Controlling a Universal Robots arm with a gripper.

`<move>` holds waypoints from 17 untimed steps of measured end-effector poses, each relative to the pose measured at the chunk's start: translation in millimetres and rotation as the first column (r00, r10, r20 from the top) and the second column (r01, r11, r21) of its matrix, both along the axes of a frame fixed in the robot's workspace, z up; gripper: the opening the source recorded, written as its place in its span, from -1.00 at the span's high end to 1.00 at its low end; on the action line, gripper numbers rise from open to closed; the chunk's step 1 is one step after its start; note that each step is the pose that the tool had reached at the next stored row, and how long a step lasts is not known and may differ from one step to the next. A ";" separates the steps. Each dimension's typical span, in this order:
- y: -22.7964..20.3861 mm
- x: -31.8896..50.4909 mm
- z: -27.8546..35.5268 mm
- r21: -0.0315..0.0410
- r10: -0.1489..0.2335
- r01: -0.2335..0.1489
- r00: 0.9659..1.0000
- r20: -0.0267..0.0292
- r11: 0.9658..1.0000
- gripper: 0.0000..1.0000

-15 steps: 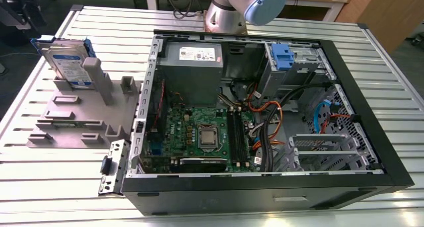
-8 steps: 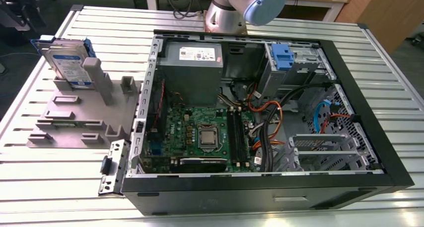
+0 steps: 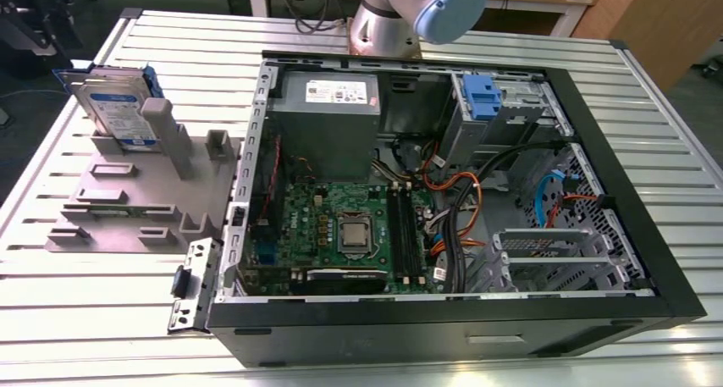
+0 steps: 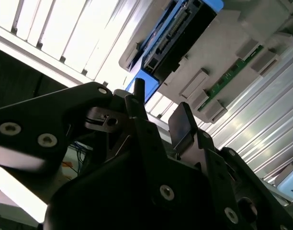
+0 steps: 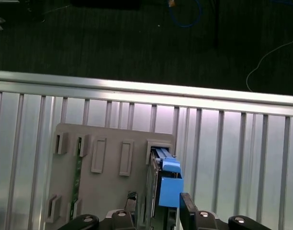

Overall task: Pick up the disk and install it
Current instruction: 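Pick up the disk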

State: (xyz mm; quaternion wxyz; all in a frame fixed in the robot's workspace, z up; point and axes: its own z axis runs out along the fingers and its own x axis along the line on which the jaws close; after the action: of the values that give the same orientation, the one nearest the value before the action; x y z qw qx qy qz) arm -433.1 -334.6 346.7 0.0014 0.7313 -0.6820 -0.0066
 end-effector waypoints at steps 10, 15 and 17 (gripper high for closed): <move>2.1 0.0 -2.9 0.000 0.000 0.000 1.000 0.000 1.000 -0.09; 2.9 0.0 -4.4 0.000 0.000 0.000 1.000 0.000 1.000 -0.09; 4.1 0.0 -6.3 0.000 -0.001 0.001 1.000 0.000 1.000 -0.09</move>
State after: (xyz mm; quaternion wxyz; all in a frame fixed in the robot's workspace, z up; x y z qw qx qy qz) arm -433.2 -330.4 340.4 0.0014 0.7311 -0.6822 -0.0066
